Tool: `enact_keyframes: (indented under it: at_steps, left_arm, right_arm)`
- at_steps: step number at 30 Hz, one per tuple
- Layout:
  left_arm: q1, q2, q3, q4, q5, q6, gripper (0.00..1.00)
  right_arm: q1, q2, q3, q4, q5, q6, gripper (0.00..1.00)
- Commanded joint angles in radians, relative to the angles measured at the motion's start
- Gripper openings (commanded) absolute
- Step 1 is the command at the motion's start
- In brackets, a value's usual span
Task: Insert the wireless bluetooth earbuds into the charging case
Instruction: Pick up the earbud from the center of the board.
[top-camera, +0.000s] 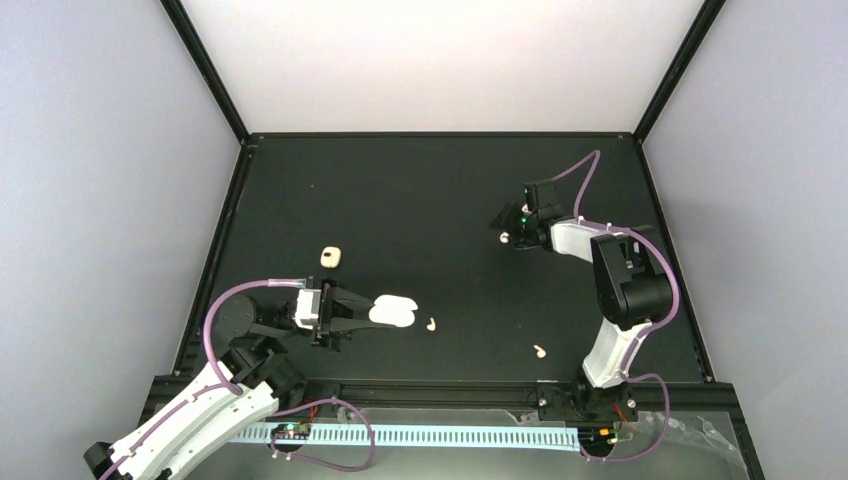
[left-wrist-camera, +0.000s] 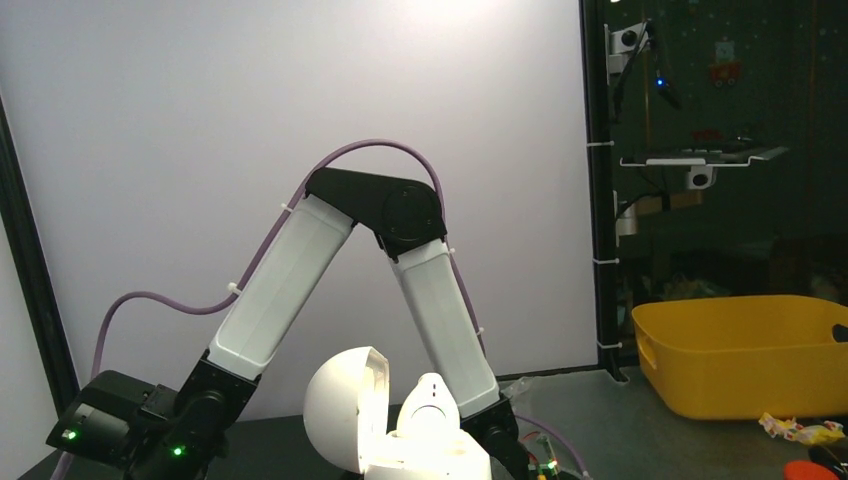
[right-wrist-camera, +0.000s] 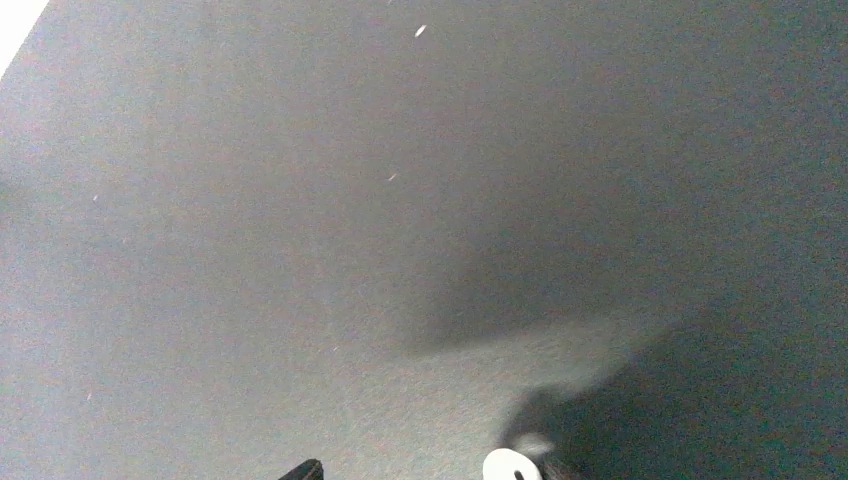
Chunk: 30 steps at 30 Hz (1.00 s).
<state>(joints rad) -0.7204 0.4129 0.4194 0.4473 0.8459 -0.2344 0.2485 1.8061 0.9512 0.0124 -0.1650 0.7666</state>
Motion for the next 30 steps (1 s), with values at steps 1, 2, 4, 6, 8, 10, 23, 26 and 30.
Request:
enact_keyframes:
  at_steps: [1,2,4,6,8,10,23,26,30]
  left_arm:
    - [-0.002,0.011,0.005,0.005,0.013,0.020,0.01]
    - [-0.003,0.012,0.006,0.005,0.013,0.020,0.01]
    - [-0.003,0.012,0.007,0.005,0.014,0.020,0.02]
    - [-0.002,0.012,0.007,0.004,0.013,0.021,0.01]
    - [-0.001,0.012,0.007,0.003,0.013,0.021,0.02]
    - [-0.002,0.012,0.006,0.003,0.014,0.020,0.02]
    - [-0.002,0.008,0.005,0.001,0.014,0.020,0.02]
    - [-0.002,0.006,0.005,-0.004,0.015,0.021,0.02]
    - [-0.003,0.003,0.005,-0.006,0.013,0.021,0.02]
  right_arm:
    - [0.029,0.018,0.039,-0.016,-0.084,-0.020,0.55]
    - [0.037,0.027,0.056,-0.034,-0.098,-0.036,0.55]
    - [0.055,0.034,0.071,-0.054,-0.111,-0.055,0.53]
    - [0.069,0.024,0.069,-0.057,-0.103,-0.063,0.52]
    - [0.079,0.016,0.070,-0.063,-0.094,-0.068,0.50]
    - [0.088,0.008,0.074,-0.076,-0.080,-0.077,0.49]
    - [0.094,-0.102,0.027,-0.118,0.165,-0.149,0.48]
    - [0.088,-0.088,0.021,-0.106,0.163,-0.144,0.49]
    - [0.086,-0.040,0.053,-0.115,0.122,-0.150,0.49]
